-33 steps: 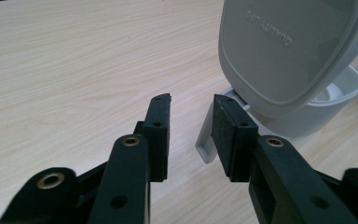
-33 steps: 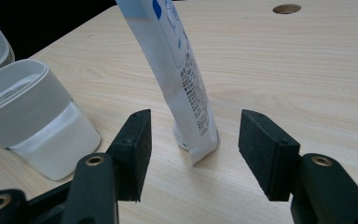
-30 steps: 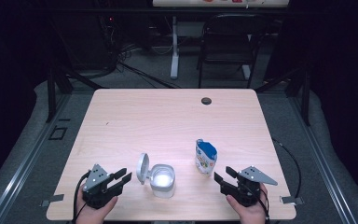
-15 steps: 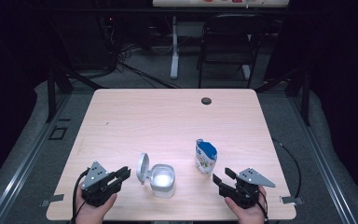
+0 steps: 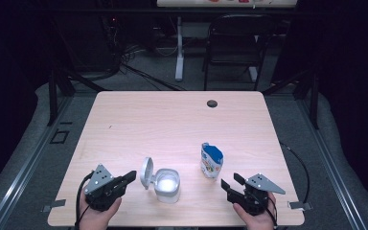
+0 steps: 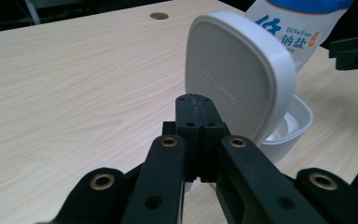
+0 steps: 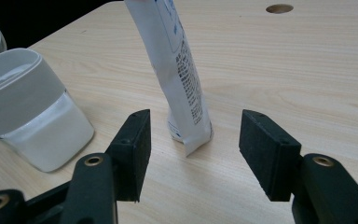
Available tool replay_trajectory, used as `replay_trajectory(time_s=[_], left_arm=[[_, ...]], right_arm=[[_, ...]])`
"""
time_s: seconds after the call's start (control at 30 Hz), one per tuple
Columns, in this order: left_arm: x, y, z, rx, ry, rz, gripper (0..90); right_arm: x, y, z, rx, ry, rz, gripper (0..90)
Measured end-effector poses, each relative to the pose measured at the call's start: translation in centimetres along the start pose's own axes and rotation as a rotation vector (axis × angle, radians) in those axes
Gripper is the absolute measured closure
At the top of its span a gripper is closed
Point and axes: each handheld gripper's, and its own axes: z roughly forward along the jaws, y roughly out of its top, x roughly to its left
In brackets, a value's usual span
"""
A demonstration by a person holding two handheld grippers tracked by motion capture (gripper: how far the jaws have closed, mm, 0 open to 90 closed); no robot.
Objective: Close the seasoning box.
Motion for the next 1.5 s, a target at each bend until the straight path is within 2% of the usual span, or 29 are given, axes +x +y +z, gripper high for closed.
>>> replay_trajectory(time_s=[0.17,0.5,0.7,1.1,1.27,1.3,1.5], left_arm=[[-0.4,0.0,0.3,0.008,-0.013,0.018,90.0],[-1.0,0.4,0.8,0.015,-0.019,0.027,90.0],[-1.5,0.8,1.1,0.005,-0.027,0.037,90.0],[-1.9,0.6,1.6,0.010,-0.034,0.033,90.0],[-2.6,0.7,2.2,0.019,-0.056,0.047,90.0],[-2.9,0.6,2.4,0.027,-0.058,0.062,90.0],[-2.9,0.5,2.3,0.024,-0.056,0.056,90.0]], right_arm=[[0.0,-0.1,0.1,0.000,-0.002,0.002,43.6],[-0.2,0.0,0.0,0.000,-0.002,0.003,43.6],[-0.2,0.0,0.0,-0.003,-0.004,0.011,43.6],[-0.4,0.0,-0.1,-0.005,-0.007,0.016,43.6],[-0.6,0.0,0.0,-0.007,-0.009,0.021,43.7],[-0.6,0.0,-0.1,-0.009,-0.008,0.021,43.6],[-0.7,0.0,-0.1,-0.008,-0.009,0.024,43.6]])
